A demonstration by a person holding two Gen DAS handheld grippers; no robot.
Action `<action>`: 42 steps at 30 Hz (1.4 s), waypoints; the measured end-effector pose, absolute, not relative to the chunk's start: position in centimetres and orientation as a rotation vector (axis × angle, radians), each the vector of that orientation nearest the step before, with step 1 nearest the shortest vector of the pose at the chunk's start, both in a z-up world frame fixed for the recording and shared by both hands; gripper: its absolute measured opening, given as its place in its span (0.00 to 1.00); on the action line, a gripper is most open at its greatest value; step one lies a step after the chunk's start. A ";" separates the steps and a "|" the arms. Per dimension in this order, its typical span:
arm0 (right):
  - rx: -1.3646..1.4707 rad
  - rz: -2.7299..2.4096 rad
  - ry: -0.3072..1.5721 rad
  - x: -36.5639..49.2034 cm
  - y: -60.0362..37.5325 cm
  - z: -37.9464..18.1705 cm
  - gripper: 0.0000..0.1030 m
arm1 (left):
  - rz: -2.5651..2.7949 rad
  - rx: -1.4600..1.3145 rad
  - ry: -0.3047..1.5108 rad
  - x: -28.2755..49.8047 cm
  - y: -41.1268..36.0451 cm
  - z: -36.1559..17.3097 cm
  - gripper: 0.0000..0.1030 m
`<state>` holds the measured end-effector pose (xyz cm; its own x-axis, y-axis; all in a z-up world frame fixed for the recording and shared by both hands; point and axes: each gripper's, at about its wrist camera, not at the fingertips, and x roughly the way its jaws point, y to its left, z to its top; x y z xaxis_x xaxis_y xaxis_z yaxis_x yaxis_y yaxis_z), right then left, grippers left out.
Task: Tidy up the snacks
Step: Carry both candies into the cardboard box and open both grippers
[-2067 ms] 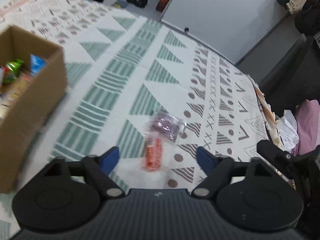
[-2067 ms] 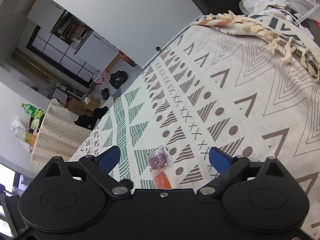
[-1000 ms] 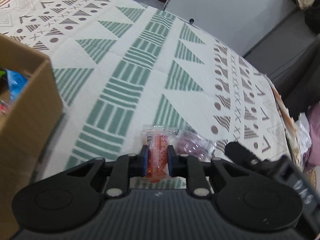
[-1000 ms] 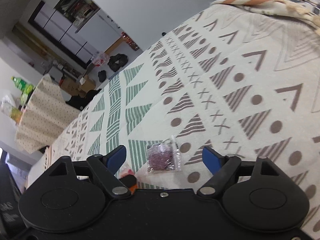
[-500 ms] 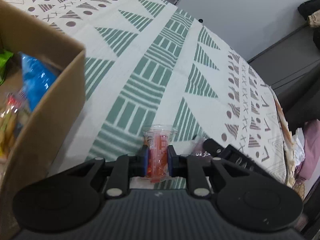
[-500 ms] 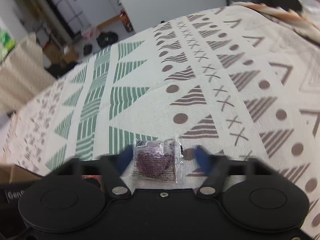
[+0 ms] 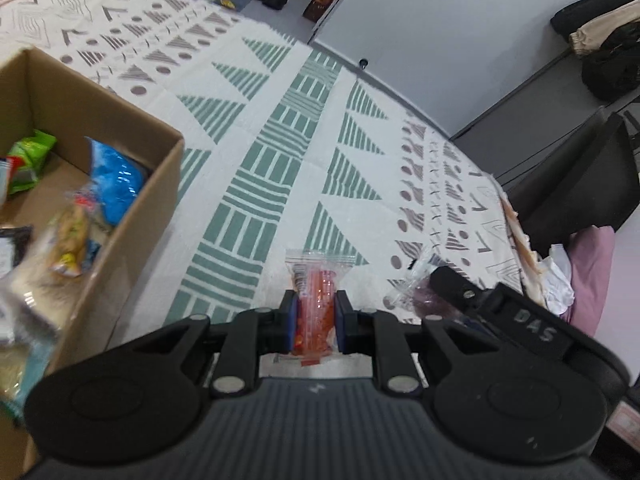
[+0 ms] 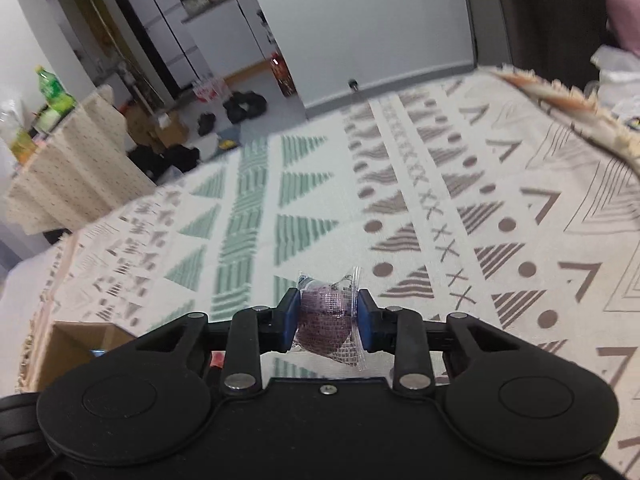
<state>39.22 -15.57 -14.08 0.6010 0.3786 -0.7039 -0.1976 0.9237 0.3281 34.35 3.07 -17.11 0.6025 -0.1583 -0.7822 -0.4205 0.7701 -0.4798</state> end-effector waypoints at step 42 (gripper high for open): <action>0.209 0.658 0.688 32.5 -6.5 -7.7 0.29 | 0.427 -0.736 0.736 24.6 18.4 -9.5 0.17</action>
<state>32.46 -6.49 -7.67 0.5817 0.6250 -0.5206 -0.4926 0.7799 0.3861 24.61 18.41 -9.55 0.6746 0.0990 -0.7316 -0.5860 0.6745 -0.4491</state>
